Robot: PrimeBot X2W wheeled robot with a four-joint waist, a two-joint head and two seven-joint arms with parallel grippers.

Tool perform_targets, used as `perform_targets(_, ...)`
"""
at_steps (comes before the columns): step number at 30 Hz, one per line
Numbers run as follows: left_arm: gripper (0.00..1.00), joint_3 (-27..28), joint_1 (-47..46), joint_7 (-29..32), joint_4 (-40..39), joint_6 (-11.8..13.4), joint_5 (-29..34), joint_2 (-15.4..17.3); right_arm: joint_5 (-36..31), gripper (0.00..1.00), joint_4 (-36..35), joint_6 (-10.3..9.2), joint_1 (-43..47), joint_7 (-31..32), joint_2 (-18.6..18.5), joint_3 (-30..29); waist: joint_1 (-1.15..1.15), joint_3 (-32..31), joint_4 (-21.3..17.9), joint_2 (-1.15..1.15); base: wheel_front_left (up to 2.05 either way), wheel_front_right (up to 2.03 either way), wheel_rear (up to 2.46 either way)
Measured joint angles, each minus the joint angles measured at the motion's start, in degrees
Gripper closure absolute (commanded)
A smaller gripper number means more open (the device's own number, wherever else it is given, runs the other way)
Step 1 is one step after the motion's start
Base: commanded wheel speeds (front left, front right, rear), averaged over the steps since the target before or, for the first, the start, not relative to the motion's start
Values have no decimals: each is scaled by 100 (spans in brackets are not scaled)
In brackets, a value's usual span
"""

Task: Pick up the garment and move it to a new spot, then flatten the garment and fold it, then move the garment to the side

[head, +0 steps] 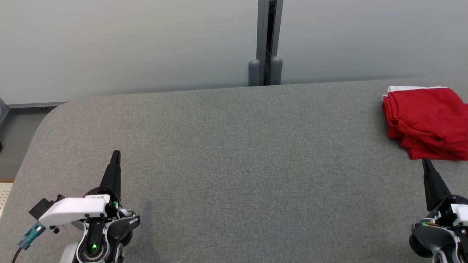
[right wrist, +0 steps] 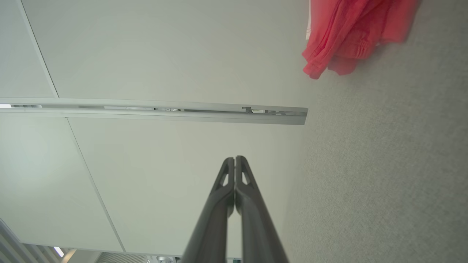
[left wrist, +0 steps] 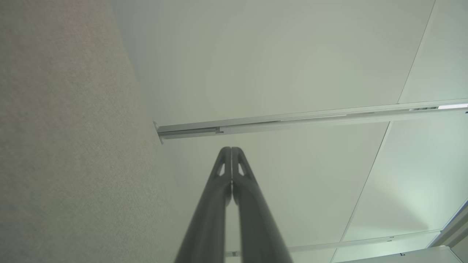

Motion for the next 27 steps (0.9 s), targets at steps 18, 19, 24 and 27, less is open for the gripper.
perform_targets(18,100,3,0,0,0,-1,0,0,-11,100,0,0,-2,31,20,-29,0,0,0,0,0,0,0)
perform_targets(19,100,3,0,0,0,-1,0,0,-11,100,0,0,-2,32,22,-31,0,0,0,0,0,0,0)
perform_targets(24,100,3,0,0,0,-1,0,0,-18,100,1,0,-3,37,27,-35,0,0,0,0,0,0,0)
perform_targets(27,100,4,0,0,0,-1,0,0,-23,100,1,0,-3,38,30,-38,0,0,0,0,0,0,0)
